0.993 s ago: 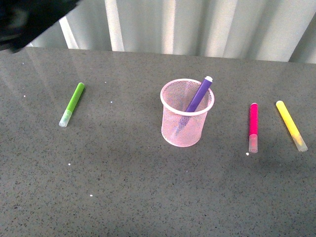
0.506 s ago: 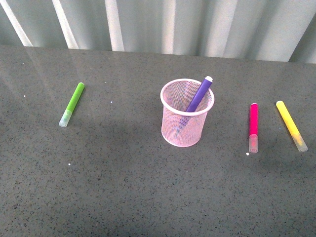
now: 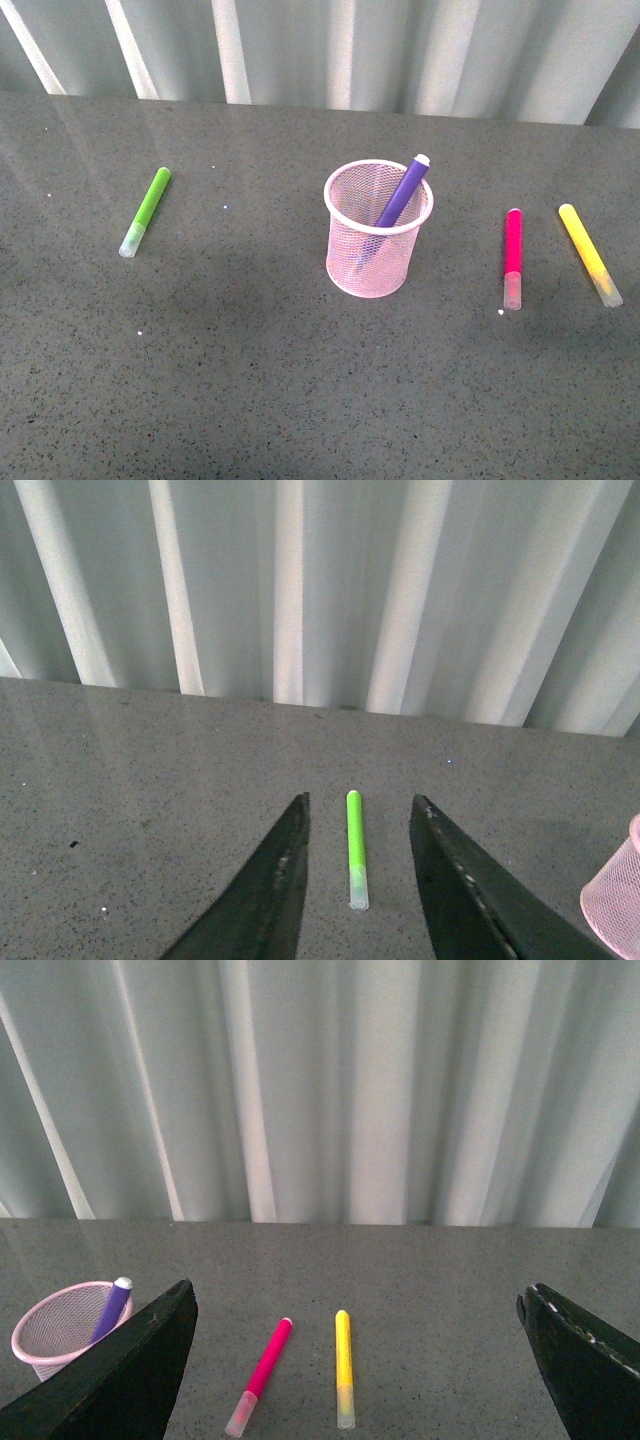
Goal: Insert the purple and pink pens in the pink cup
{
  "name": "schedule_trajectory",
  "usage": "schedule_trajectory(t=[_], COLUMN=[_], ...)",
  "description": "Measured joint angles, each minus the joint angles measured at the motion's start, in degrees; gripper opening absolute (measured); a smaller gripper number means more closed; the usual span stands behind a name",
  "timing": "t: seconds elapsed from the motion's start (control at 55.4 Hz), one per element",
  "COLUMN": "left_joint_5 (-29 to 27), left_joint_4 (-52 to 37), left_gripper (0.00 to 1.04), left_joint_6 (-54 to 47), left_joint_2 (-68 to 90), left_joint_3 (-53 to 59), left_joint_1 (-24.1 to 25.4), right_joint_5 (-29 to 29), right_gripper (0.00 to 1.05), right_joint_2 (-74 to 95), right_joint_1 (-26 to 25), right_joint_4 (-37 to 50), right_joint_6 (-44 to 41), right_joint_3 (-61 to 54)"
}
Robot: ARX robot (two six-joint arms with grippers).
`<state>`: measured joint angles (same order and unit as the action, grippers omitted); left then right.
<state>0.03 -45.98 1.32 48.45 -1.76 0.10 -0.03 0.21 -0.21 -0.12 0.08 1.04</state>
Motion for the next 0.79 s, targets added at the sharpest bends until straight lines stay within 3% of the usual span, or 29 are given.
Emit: schedule_trajectory(t=[0.126, 0.795], left_joint_5=[-0.09, -0.07], left_joint_4=[4.63, 27.98], left_gripper=[0.04, 0.04], left_joint_6=[-0.28, -0.87], left_joint_2=[-5.44, -30.71], left_joint_3=[0.48, 0.57], left_joint_1=[-0.02, -0.02], right_joint_5=[-0.02, 0.0], right_gripper=[0.98, 0.98], right_joint_2=[0.0, 0.0], right_joint_1=[0.0, 0.0], right_joint_4=[0.0, 0.0], right_joint_6=[0.0, 0.0], right_joint_3=[0.0, 0.0])
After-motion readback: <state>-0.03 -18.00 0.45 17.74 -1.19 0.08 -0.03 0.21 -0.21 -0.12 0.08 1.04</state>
